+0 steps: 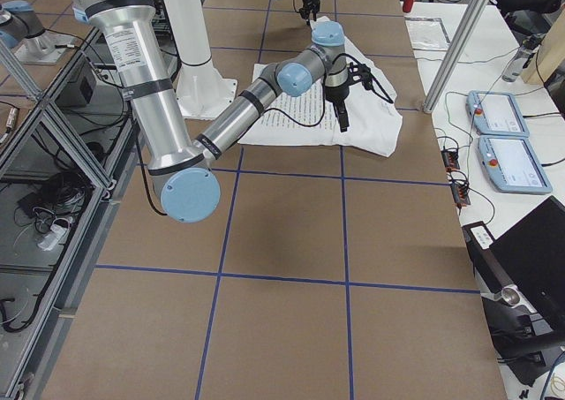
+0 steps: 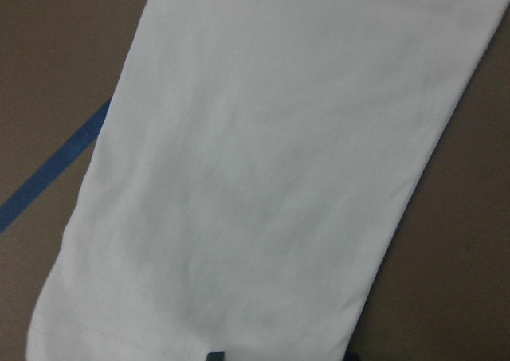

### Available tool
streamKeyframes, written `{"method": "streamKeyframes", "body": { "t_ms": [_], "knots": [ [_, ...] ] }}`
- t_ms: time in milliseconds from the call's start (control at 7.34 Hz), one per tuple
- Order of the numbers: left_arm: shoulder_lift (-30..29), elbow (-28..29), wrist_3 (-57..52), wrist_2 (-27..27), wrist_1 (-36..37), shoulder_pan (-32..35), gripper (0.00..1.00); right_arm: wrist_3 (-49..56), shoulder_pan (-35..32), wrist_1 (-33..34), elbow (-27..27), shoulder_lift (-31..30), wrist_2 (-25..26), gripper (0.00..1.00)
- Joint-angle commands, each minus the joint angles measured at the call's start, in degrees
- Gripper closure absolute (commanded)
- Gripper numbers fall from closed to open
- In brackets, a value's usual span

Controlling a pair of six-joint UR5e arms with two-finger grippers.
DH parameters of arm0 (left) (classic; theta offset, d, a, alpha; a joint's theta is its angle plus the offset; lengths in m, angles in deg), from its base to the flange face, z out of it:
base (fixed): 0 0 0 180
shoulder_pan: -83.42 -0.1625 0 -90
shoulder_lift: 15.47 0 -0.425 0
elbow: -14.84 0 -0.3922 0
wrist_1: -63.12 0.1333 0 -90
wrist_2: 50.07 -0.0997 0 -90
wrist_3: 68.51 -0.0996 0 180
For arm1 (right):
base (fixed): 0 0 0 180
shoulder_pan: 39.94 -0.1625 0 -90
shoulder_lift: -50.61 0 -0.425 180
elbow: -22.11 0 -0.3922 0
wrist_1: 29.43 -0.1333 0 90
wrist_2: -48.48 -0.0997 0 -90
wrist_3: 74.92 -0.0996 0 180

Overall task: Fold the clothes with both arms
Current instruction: 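Reach the left gripper to the other sleeve cuff and grasp it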

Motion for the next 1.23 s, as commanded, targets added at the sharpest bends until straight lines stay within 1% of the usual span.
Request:
{"method": "streamKeyframes", "body": {
  "t_ms": [0, 136, 273, 545, 818, 954, 1090],
  "knots": [
    [0.1, -0.6, -0.1, -0.4, -0.1, 0.1, 1.00, 0.0, 0.0, 0.0, -0.1, 0.1, 0.0, 0.00],
    [0.0, -1.0, -0.3, -0.4, -0.2, 0.2, 1.00, 0.0, 0.0, 0.0, -0.1, 0.1, 0.0, 0.00],
    [0.7, -3.0, -0.3, -0.4, -0.3, 0.6, 1.00, -0.1, 0.1, 0.0, -0.1, 0.1, -0.1, 0.00],
    [0.8, -4.1, -0.3, -0.4, -0.3, 1.1, 1.00, -0.3, 0.1, 0.0, 0.0, 0.2, -0.1, 0.00],
    [0.7, -7.4, -0.3, 0.3, -0.2, 5.1, 1.00, -0.4, 0.1, 0.0, -0.3, 0.0, -0.1, 0.00],
    [0.2, -9.9, -0.3, 0.3, -0.1, 8.0, 1.00, -0.4, 0.1, 0.0, -0.1, 0.0, 0.0, 0.00],
    [0.0, -13.4, 0.3, 0.3, 1.4, 10.1, 1.00, -0.4, 0.1, 0.0, -0.1, 0.0, -0.1, 0.00]
  ]
}}
